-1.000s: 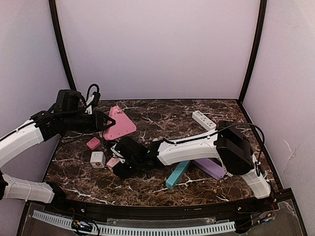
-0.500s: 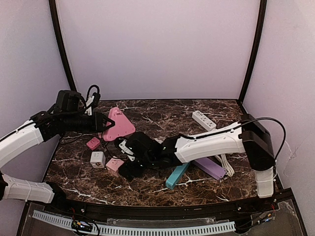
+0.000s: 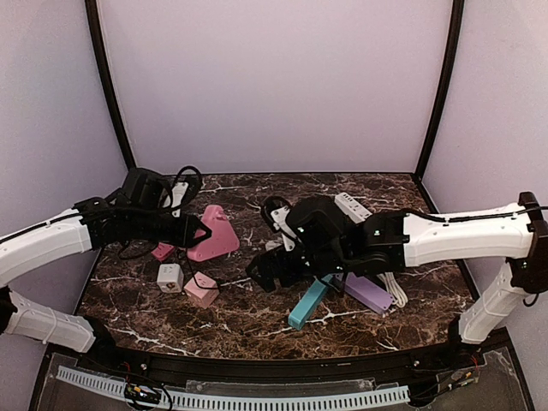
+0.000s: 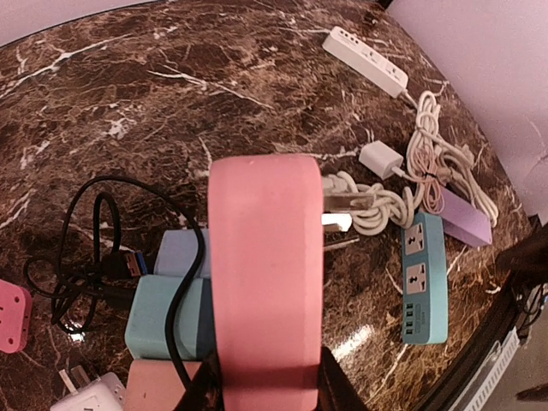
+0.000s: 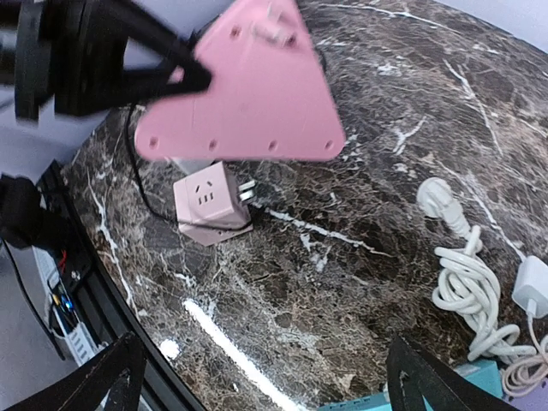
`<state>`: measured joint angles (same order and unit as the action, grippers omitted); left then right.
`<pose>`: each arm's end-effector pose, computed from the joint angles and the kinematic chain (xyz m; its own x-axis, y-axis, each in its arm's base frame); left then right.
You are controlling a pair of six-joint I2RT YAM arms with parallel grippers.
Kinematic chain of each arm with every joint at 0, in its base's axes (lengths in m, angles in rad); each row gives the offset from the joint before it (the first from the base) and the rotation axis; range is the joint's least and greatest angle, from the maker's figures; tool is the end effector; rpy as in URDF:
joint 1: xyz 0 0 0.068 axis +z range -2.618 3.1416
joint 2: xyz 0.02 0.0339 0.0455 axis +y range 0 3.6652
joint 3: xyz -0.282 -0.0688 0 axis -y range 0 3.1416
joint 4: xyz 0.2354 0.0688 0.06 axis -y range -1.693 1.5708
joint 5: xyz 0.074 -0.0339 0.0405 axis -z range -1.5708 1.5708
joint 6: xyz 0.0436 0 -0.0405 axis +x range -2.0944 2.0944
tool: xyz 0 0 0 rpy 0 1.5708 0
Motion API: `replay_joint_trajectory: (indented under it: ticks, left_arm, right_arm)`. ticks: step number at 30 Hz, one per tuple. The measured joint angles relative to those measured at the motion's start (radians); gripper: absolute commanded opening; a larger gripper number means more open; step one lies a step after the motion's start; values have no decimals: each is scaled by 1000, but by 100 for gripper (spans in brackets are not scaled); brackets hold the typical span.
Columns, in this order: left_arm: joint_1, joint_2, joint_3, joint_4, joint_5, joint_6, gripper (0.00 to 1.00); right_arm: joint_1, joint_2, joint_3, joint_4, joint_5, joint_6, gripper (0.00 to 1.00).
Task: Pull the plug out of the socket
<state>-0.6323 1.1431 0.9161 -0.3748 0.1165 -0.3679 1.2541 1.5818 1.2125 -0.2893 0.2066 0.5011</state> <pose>0.1927 -0.1475 0.3092 -0.6650 0.0444 -0.7455 0.4556 0.8151 -0.3579 0.1195 0.3360 0.2951 -0.5897 -0.2896 -0.7539 -0.6798 0.6819 0.2698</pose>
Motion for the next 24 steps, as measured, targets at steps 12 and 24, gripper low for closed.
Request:
replay_joint_trajectory:
  ticks: [12, 24]
  left_arm:
    - [-232, 47, 12, 95, -58, 198, 1]
    - [-286, 61, 13, 104, -251, 199, 1]
  right_arm:
    - [-219, -159, 10, -72, -168, 225, 88]
    - [-212, -102, 95, -90, -296, 364, 72]
